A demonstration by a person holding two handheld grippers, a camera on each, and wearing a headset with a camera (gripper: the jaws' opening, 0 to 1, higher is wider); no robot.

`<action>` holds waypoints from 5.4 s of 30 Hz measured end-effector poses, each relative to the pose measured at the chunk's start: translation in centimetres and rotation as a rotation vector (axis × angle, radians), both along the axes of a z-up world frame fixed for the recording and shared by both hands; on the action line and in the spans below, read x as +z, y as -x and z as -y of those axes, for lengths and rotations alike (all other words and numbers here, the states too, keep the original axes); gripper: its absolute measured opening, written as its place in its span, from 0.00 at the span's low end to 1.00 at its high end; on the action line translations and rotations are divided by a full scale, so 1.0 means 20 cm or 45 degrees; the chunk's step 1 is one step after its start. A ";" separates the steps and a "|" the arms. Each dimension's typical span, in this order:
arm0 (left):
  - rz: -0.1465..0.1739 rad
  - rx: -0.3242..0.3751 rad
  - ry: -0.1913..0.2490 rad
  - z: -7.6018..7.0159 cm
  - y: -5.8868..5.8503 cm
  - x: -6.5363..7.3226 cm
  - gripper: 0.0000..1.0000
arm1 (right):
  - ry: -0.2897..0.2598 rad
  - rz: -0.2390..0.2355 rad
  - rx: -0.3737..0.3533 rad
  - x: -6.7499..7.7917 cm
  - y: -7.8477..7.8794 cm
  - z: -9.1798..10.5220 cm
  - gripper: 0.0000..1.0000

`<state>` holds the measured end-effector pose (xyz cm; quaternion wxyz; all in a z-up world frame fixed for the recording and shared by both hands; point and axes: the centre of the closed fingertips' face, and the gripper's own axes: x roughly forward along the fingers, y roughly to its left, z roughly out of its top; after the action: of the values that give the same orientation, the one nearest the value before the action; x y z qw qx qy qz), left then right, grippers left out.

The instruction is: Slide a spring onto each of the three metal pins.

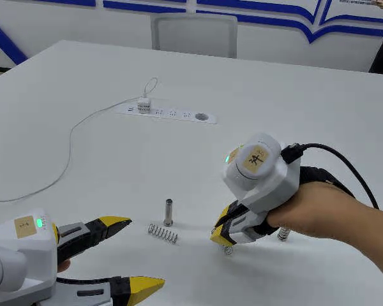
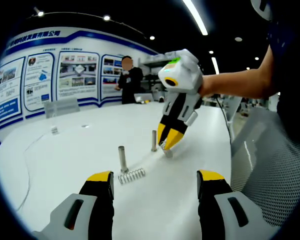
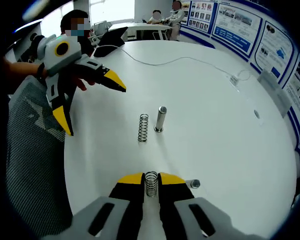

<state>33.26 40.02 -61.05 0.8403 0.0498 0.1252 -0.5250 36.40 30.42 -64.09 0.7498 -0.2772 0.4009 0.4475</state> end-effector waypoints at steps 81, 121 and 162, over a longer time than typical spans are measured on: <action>-0.003 0.002 -0.003 0.00 0.00 -0.01 0.69 | -0.106 0.099 -0.181 0.24 -0.19 0.15 0.12; 0.001 0.005 -0.003 -0.02 0.01 0.00 0.69 | -0.067 0.029 -0.228 0.02 -0.17 0.19 0.16; 0.008 0.013 0.000 -0.02 0.01 0.00 0.69 | -0.144 0.041 -0.045 -0.05 -0.05 -0.26 0.17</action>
<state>33.16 40.47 -60.96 0.8434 0.0509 0.1231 -0.5205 37.30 35.66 -65.11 0.7784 -0.2344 0.3675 0.4518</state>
